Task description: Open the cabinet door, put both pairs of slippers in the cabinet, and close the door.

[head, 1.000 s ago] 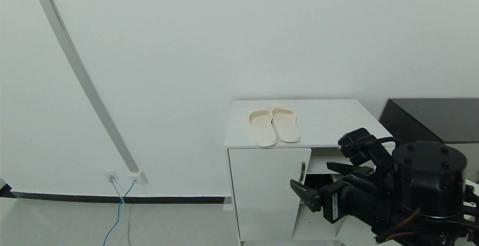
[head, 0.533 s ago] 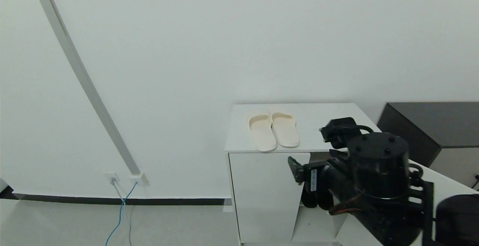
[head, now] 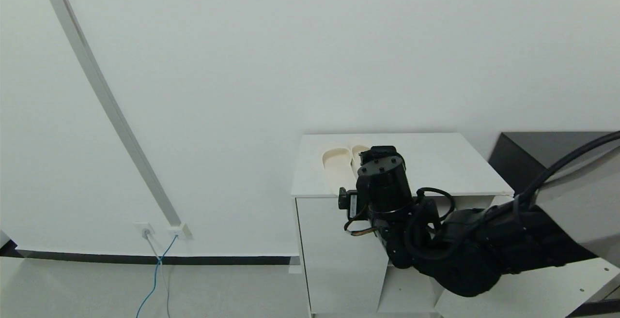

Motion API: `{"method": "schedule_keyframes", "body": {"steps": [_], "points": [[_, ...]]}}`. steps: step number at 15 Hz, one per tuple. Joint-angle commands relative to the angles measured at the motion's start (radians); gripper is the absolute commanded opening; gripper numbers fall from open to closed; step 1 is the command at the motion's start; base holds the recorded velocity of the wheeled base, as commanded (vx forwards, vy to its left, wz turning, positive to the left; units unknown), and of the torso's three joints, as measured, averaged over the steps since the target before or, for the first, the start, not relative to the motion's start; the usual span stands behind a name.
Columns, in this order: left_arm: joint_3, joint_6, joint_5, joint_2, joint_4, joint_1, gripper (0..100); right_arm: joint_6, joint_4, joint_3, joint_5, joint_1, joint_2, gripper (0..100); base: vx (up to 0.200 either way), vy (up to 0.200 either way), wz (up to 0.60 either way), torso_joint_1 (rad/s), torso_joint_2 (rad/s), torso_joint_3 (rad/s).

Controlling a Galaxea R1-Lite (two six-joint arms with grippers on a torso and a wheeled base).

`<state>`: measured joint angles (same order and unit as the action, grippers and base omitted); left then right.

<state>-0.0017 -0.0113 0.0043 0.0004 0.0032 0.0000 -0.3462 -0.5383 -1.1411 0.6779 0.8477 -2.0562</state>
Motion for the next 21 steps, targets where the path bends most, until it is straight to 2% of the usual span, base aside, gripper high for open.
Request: {"method": "schedule_keyframes", "body": {"steps": [1, 8, 17, 19, 21], "points": [[0.000, -0.001, 0.000, 0.001, 0.000, 0.000, 0, -0.001, 0.003, -0.055, -0.001, -0.013, -0.084, 100, 0.200, 0.000, 0.00, 0.002, 0.00, -0.002], [0.000, -0.003, 0.000, 0.001, 0.000, 0.000, 0, -0.002, -0.008, -0.069, -0.008, -0.050, -0.137, 100, 0.200, 0.000, 0.00, 0.000, 0.00, 0.000], [0.000, -0.006, 0.003, 0.001, 0.000, 0.000, 0, 0.006, -0.061, -0.169, -0.077, -0.094, -0.245, 100, 0.000, 0.000, 0.00, 0.000, 0.00, 0.000], [0.000, -0.004, 0.002, 0.001, 0.000, 0.000, 0, 0.059, -0.094, -0.201, -0.124, -0.119, -0.283, 100, 0.000, 0.000, 0.00, 0.000, 0.00, 0.000], [0.000, -0.004, 0.002, 0.000, 0.000, 0.000, 0, 0.075, -0.101, -0.256, -0.126, -0.136, -0.328, 100, 0.000, 0.000, 0.00, 0.000, 0.00, 0.000]]}}
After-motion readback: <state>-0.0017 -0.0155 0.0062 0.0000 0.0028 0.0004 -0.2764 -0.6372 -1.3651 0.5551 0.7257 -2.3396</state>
